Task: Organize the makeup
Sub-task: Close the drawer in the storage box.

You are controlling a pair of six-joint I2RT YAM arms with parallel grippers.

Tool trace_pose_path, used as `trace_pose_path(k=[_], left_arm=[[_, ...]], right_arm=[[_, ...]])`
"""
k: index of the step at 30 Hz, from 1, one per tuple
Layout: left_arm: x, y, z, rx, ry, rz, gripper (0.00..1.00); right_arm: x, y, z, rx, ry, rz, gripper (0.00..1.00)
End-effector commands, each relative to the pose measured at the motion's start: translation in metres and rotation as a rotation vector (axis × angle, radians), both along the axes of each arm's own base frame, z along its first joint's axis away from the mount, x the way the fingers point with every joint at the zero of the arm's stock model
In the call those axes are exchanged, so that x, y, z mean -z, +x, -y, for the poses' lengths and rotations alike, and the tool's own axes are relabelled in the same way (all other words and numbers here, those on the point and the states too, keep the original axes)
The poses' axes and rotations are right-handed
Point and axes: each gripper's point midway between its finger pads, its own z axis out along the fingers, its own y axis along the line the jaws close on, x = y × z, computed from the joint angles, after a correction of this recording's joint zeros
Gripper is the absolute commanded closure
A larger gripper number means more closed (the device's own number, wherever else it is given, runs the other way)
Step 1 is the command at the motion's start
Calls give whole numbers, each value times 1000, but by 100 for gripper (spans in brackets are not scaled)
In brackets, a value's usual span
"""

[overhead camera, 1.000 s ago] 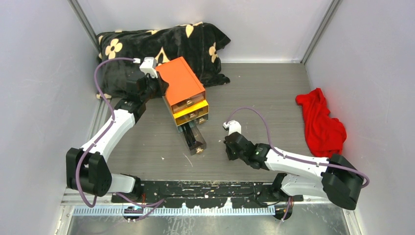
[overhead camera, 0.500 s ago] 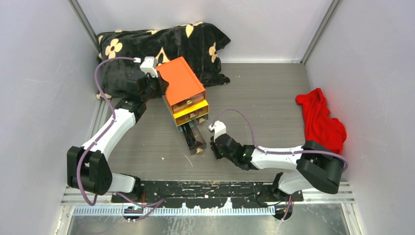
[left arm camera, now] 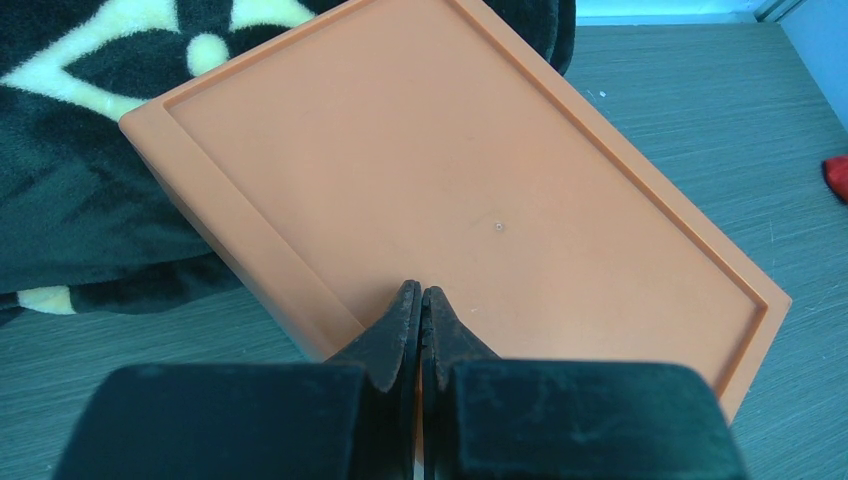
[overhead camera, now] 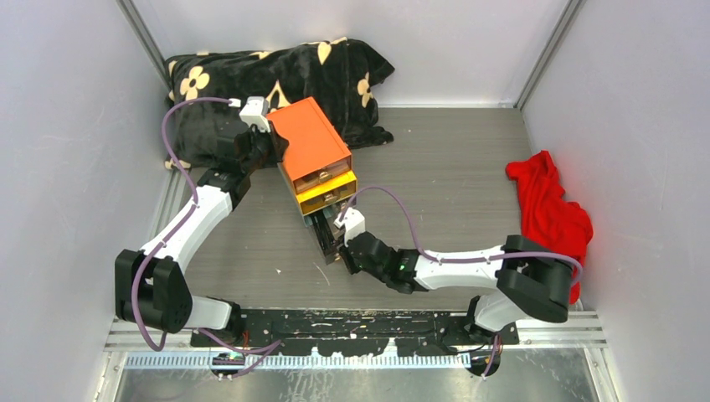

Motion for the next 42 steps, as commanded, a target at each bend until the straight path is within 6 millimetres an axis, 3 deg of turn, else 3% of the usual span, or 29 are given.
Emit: trace_pose_path(k=[1, 12, 22, 35, 42], left_arm=[[72, -23, -16, -33, 86, -241, 100], [72, -24, -13, -19, 76, -244, 100], [77, -25, -14, -21, 83, -255, 100], [78, -24, -16, -30, 98, -252, 100], [74, -23, -20, -46, 110, -240, 100]], right_arm=[[-15, 21, -13, 59, 19, 74, 99], [-38, 57, -24, 150, -29, 226, 99], [-43, 86, -46, 171, -50, 313, 99], [-46, 141, -48, 203, -24, 362, 99], [-47, 147, -52, 198, -14, 364, 99]])
